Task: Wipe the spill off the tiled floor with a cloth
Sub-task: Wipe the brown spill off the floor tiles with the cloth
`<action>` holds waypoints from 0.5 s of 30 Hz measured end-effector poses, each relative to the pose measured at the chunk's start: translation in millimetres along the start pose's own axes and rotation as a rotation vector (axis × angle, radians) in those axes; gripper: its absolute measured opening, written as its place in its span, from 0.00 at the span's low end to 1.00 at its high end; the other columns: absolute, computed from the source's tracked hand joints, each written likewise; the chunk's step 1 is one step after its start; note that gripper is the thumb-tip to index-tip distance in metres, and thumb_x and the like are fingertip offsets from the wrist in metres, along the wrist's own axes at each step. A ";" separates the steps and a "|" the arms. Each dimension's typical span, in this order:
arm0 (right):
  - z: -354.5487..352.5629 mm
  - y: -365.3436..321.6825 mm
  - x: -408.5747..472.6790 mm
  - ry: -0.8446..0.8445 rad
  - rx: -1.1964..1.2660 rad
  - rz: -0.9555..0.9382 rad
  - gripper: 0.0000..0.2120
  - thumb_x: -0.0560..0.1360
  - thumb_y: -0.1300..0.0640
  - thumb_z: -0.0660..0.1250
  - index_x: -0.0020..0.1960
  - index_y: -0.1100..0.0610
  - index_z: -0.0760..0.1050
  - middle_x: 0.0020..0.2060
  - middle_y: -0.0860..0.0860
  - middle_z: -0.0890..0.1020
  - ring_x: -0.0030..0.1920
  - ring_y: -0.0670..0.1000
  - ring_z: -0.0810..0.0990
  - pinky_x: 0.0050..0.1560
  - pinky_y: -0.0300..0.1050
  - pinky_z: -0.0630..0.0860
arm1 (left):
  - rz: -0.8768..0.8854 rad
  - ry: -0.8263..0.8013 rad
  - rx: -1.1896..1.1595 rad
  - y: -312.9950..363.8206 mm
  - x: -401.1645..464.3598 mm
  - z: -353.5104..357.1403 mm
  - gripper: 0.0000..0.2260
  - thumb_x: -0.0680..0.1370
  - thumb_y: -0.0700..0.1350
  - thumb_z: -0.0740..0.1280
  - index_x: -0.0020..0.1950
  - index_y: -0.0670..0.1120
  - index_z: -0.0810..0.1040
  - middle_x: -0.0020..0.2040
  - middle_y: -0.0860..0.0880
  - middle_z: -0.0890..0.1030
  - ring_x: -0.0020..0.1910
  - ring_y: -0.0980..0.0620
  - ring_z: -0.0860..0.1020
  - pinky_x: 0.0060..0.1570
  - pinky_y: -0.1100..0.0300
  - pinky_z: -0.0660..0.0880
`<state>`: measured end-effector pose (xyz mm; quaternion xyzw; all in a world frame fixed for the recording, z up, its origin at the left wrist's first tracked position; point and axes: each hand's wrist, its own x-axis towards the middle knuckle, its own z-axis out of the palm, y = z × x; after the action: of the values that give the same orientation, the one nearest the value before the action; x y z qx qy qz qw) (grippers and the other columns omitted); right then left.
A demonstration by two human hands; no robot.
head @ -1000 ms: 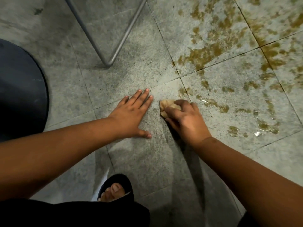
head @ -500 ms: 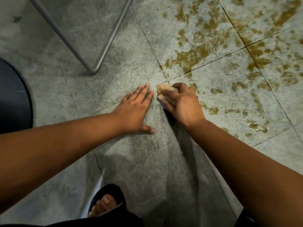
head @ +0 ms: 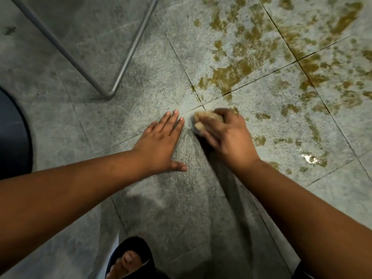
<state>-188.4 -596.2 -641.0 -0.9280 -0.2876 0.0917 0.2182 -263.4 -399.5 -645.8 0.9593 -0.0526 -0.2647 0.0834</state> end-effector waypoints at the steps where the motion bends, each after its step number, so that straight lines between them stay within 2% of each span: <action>1: 1.9 1.6 10.4 -0.015 -0.018 0.023 0.18 0.78 0.46 0.63 0.67 0.48 0.74 0.65 0.58 0.72 0.59 0.60 0.69 0.56 0.52 0.71 | 0.000 -0.006 0.005 0.4 -0.5 -0.8 0.57 0.67 0.75 0.62 0.78 0.46 0.32 0.77 0.46 0.30 0.76 0.48 0.32 0.74 0.49 0.40; 5: 9.6 9.1 9.6 -0.072 -0.081 0.034 0.17 0.79 0.44 0.62 0.66 0.47 0.74 0.65 0.57 0.71 0.60 0.60 0.68 0.56 0.51 0.71 | -0.002 -0.017 0.002 0.5 -0.5 -1.7 0.57 0.67 0.75 0.62 0.78 0.46 0.32 0.77 0.46 0.30 0.76 0.49 0.32 0.74 0.50 0.40; 12: 7.2 2.4 -76.9 -0.100 -0.014 0.007 0.18 0.78 0.44 0.61 0.67 0.46 0.73 0.61 0.55 0.74 0.55 0.58 0.71 0.54 0.50 0.75 | -0.024 -0.064 -0.012 1.4 -1.1 -9.5 0.57 0.67 0.73 0.64 0.78 0.46 0.33 0.77 0.46 0.29 0.76 0.48 0.32 0.76 0.48 0.44; 15: -2.4 10.0 -60.4 -0.033 0.029 -0.016 0.18 0.78 0.44 0.61 0.66 0.46 0.74 0.60 0.56 0.75 0.55 0.58 0.72 0.54 0.49 0.74 | -0.011 -0.068 -0.005 2.9 1.5 -25.8 0.57 0.67 0.73 0.64 0.78 0.46 0.34 0.77 0.47 0.31 0.77 0.48 0.35 0.75 0.50 0.44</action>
<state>-232.2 -639.1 -640.7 -0.9208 -0.2973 0.1093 0.2277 -249.0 -399.2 -624.3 0.9498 -0.0492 -0.2977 0.0824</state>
